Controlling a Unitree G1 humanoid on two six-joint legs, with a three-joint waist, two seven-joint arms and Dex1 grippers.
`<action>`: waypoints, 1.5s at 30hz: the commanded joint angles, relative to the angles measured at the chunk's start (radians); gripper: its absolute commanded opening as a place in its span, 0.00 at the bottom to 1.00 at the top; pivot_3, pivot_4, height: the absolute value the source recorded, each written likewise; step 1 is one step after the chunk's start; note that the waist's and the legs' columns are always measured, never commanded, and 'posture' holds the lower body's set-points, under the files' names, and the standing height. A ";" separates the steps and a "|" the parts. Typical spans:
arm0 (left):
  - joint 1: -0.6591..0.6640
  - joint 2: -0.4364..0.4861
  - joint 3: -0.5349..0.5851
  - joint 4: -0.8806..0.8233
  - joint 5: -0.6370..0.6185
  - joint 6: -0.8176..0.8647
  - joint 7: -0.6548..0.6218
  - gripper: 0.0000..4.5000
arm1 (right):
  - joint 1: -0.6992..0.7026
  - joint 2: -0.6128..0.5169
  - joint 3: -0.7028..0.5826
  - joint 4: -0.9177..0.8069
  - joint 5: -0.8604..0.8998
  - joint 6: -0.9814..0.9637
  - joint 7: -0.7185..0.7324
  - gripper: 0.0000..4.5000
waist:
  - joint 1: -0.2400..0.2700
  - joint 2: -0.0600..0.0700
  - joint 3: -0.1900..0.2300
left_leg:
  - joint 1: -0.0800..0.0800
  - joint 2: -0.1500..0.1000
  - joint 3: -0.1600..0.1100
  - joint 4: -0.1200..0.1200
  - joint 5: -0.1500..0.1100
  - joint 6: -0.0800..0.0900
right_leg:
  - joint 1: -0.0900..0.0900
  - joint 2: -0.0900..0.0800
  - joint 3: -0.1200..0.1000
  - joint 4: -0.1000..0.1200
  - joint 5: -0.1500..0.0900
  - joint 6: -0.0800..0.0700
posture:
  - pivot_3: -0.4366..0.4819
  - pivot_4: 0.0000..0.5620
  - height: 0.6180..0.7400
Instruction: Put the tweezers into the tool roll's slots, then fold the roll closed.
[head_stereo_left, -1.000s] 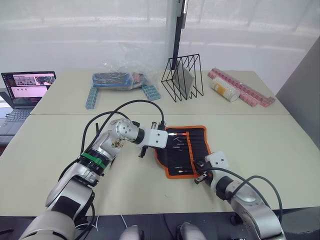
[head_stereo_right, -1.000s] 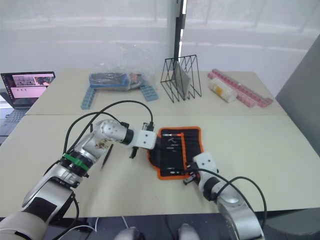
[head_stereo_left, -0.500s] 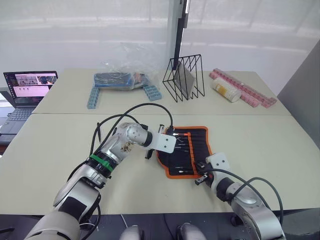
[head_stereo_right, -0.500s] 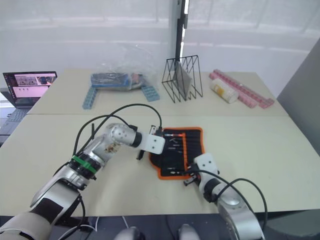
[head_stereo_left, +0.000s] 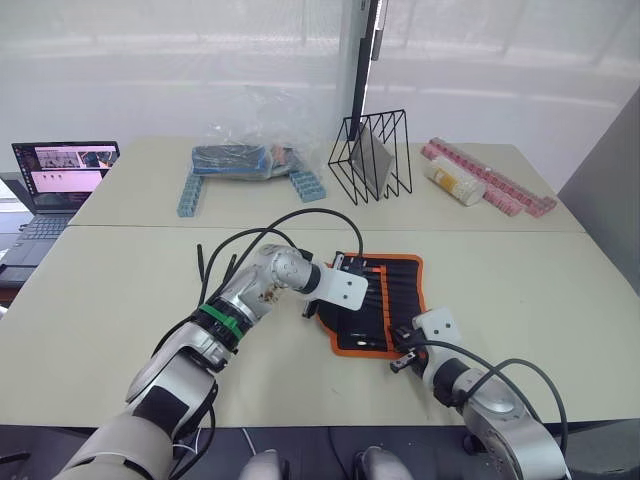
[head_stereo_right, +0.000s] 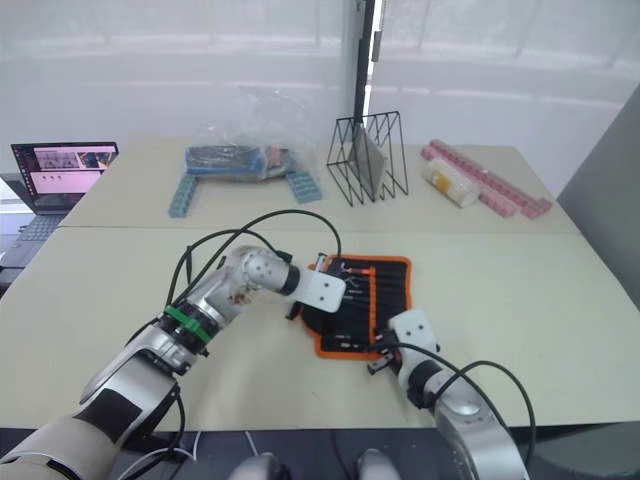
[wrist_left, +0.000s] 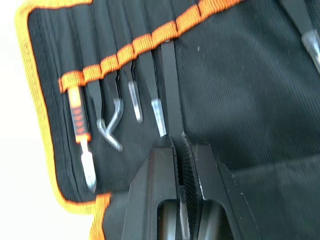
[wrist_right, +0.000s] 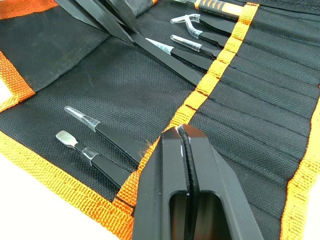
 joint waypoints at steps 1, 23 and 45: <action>-0.023 -0.037 -0.020 0.030 0.005 -0.031 0.009 0.00 | 0.017 0.003 0.034 0.012 0.001 0.021 0.012 0.00 | 0.000 0.000 0.000 | 0.000 0.000 0.000 0.000 0.000 0.000 | 0.000 0.000 0.000 0.000 0.000 0.000 | 0.48 0.27 0.87; -0.043 -0.167 -0.018 0.181 -0.006 -0.031 0.010 0.00 | 0.063 0.001 0.035 -0.026 0.001 0.033 -0.009 0.00 | 0.002 0.000 -0.001 | 0.000 0.000 -0.001 0.001 0.000 0.000 | 0.001 0.000 0.000 0.000 0.000 0.000 | 0.48 0.27 0.87; 0.086 0.146 0.345 -0.266 -0.391 0.415 -0.210 0.94 | 0.012 -0.013 0.040 0.029 -0.004 0.029 0.012 0.00 | -0.012 0.000 -0.001 | 0.000 0.002 -0.001 0.003 0.000 0.001 | 0.000 0.004 0.005 0.002 0.000 0.000 | 0.48 0.27 0.87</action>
